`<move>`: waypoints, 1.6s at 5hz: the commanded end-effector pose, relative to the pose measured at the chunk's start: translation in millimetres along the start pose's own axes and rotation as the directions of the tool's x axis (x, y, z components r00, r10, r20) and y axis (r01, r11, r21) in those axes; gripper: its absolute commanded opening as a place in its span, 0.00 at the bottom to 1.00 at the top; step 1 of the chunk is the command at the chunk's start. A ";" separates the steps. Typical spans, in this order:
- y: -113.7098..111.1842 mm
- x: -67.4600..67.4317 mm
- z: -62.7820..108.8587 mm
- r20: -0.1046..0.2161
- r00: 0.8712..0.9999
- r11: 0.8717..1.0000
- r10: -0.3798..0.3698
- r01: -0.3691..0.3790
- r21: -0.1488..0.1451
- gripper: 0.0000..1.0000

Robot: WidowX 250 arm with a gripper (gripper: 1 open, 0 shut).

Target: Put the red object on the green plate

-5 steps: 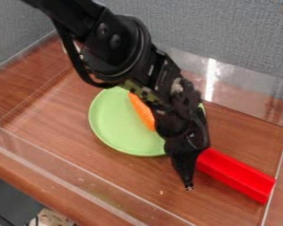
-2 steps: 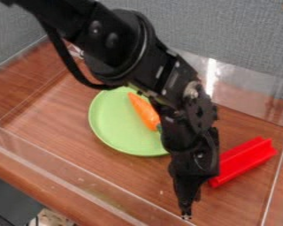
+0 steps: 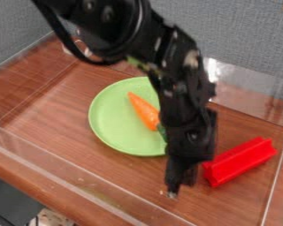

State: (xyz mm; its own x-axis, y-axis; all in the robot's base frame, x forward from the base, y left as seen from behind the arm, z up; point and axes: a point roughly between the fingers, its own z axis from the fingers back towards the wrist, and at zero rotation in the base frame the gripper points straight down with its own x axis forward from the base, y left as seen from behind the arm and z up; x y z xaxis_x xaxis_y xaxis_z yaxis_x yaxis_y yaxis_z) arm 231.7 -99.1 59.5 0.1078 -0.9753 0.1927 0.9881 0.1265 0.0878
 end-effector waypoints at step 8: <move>42.2 50.2 -40.5 0.062 0.997 0.995 0.051 -0.056 0.078 0.00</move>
State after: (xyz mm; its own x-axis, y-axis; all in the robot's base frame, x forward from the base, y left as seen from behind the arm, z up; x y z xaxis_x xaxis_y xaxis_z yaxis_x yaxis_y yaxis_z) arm 287.5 -144.2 35.6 0.1739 -0.9497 0.2606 0.9629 0.2194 0.1570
